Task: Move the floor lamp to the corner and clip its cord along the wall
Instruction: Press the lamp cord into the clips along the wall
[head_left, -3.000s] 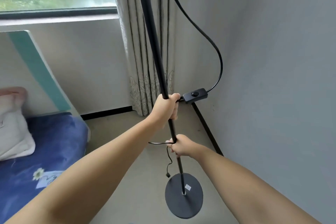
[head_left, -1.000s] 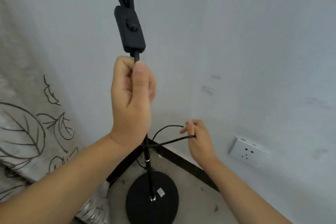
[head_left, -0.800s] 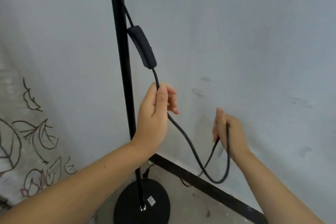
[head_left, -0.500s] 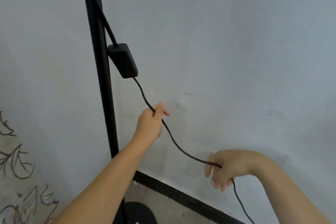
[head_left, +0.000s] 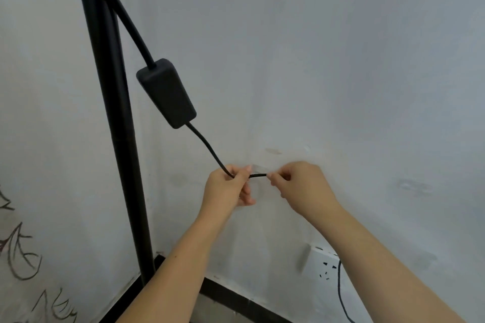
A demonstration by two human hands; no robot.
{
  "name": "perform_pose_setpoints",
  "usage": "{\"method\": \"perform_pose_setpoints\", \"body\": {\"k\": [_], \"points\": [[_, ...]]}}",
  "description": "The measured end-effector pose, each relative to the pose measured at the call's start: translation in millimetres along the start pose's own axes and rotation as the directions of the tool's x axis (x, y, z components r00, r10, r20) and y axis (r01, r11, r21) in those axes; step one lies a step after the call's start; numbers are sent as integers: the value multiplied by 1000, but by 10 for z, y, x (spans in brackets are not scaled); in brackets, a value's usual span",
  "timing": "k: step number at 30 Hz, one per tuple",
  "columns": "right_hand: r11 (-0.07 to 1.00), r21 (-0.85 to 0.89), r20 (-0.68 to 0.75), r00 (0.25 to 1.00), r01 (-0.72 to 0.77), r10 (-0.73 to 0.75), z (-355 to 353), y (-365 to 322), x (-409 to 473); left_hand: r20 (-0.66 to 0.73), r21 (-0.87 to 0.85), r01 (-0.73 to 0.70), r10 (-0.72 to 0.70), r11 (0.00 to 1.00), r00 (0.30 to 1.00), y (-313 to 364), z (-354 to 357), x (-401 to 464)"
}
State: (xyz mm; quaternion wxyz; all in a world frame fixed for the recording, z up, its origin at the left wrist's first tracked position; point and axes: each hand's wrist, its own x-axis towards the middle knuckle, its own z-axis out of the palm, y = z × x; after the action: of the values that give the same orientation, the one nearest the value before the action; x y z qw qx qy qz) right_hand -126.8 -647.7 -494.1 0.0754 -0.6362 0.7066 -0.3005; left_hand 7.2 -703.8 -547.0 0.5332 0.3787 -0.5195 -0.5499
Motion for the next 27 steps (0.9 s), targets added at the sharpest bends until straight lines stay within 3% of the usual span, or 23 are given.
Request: {"method": "perform_pose_setpoints", "body": {"k": [4,8,12,16,19,22,25,27], "points": [[982,-187,-33,999,-15,9,72,-103,86,-13,103,-18,19,994,1000,-123,55,74],[974,-226,-39,999,-32,23,101,-132,168,-43,23,10,-9,1000,999,-148,156,170],[985,-111,72,987,-133,142,11,-110,239,-57,-42,52,-55,998,997,-141,180,209],[981,-28,43,981,-190,191,-22,78,110,-12,-159,115,-119,981,993,-128,207,191],[963,134,50,972,-236,231,93,267,-49,62,-251,161,-150,954,987,-115,220,182],[893,346,177,955,-288,240,281,416,-206,38,-177,142,-137,974,990,-142,232,188],[880,322,375,901,-349,220,323,604,-411,-19,-103,90,-93,991,995,-171,275,183],[889,284,386,891,-360,237,172,771,-529,-64,-98,51,-58,994,996,-199,316,173]]}}
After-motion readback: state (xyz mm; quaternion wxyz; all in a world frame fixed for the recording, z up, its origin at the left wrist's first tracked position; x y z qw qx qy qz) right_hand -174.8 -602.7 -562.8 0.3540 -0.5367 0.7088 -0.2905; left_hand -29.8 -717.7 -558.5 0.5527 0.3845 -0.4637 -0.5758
